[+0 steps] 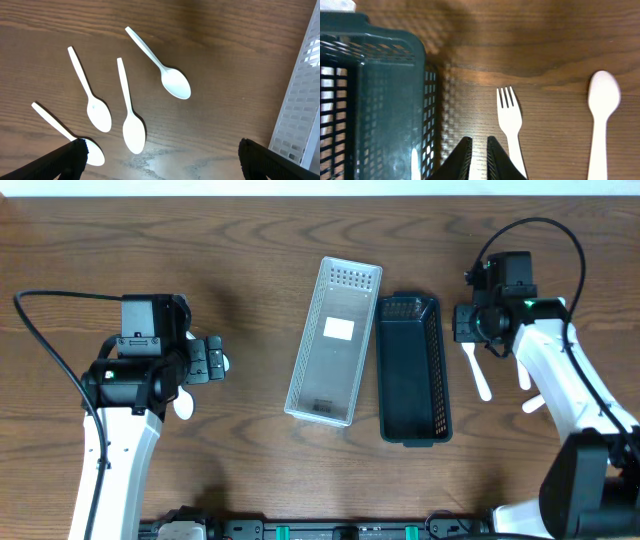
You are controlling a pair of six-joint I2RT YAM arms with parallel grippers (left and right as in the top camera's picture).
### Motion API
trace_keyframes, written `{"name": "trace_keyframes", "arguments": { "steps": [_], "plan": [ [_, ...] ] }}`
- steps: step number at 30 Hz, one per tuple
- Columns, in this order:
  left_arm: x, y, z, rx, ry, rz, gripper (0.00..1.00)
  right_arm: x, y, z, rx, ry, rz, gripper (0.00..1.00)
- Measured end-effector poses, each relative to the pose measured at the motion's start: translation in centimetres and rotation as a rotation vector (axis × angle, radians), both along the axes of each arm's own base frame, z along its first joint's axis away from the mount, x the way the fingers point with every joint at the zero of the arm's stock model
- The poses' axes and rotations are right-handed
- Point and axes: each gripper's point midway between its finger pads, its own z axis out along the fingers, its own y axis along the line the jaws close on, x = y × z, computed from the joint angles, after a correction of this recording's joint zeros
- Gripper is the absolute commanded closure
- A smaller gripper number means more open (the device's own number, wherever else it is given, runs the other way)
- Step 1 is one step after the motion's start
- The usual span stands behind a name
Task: Pack container
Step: 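Move the right gripper to the near end of the dark green basket, then rotate the dark green basket parallel to the grey basket with the right gripper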
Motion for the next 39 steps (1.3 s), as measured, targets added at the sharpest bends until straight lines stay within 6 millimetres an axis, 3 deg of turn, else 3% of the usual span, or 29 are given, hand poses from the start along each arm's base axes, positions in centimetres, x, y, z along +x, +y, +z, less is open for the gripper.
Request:
{"name": "trace_keyframes", "arguments": {
  "steps": [14, 23, 28, 30, 34, 39],
  "plan": [
    [-0.5, 0.0, -0.3, 0.000, 0.024, 0.000, 0.02, 0.1, 2.9, -4.8, 0.152, 0.111, 0.062, 0.82],
    [-0.5, 0.0, -0.3, 0.000, 0.024, 0.000, 0.02, 3.6, 6.0, -2.3, 0.319, -0.060, 0.148, 0.77],
    [-0.5, 0.0, -0.3, 0.000, 0.024, 0.000, 0.02, 4.0, 6.7, -1.7, 0.360, -0.082, 0.161, 0.76],
    [-0.5, 0.0, -0.3, 0.000, 0.024, 0.000, 0.01, 4.0, 6.8, -1.7, 0.367, -0.081, 0.162, 0.72],
    [-0.5, 0.0, -0.3, 0.000, 0.024, 0.000, 0.01, 4.0, 6.7, -1.7, 0.363, -0.080, 0.155, 0.74],
    [-0.5, 0.0, -0.3, 0.000, 0.024, 0.000, 0.01, 4.0, 4.8, -1.6, 0.259, -0.050, 0.091, 0.73]
  ]
}}
